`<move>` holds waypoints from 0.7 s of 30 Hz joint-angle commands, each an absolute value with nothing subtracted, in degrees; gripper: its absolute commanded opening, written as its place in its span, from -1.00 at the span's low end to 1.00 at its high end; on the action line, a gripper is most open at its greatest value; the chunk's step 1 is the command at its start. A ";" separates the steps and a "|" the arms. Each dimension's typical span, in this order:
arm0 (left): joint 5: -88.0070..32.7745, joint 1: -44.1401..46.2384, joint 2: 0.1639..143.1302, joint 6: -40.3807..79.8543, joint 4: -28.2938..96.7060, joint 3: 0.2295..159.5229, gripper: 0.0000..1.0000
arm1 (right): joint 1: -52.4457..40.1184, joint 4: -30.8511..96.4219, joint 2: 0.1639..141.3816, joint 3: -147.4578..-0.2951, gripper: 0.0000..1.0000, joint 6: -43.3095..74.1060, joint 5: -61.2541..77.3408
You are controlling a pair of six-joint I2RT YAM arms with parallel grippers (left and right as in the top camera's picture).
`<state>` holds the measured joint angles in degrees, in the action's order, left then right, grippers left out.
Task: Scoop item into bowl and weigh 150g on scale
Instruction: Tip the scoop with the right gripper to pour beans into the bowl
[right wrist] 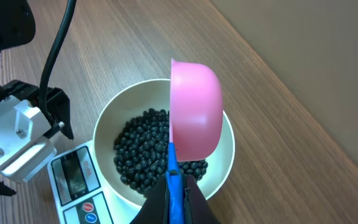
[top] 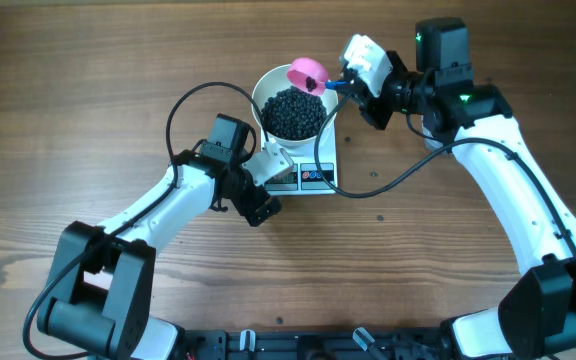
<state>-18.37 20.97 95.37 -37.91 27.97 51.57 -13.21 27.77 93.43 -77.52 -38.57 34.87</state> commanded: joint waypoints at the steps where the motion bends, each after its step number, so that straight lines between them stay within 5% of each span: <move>1: -19.49 21.02 95.81 -38.79 27.81 51.31 1.00 | -13.65 27.27 92.38 -78.52 -0.90 -34.81 36.51; 21: -19.49 21.02 95.81 -38.79 27.81 51.31 1.00 | -13.54 27.00 92.38 -78.52 -0.90 -34.24 37.36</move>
<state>-18.37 20.97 95.37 -37.91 27.97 51.57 -13.21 27.31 93.43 -77.52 -34.74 35.94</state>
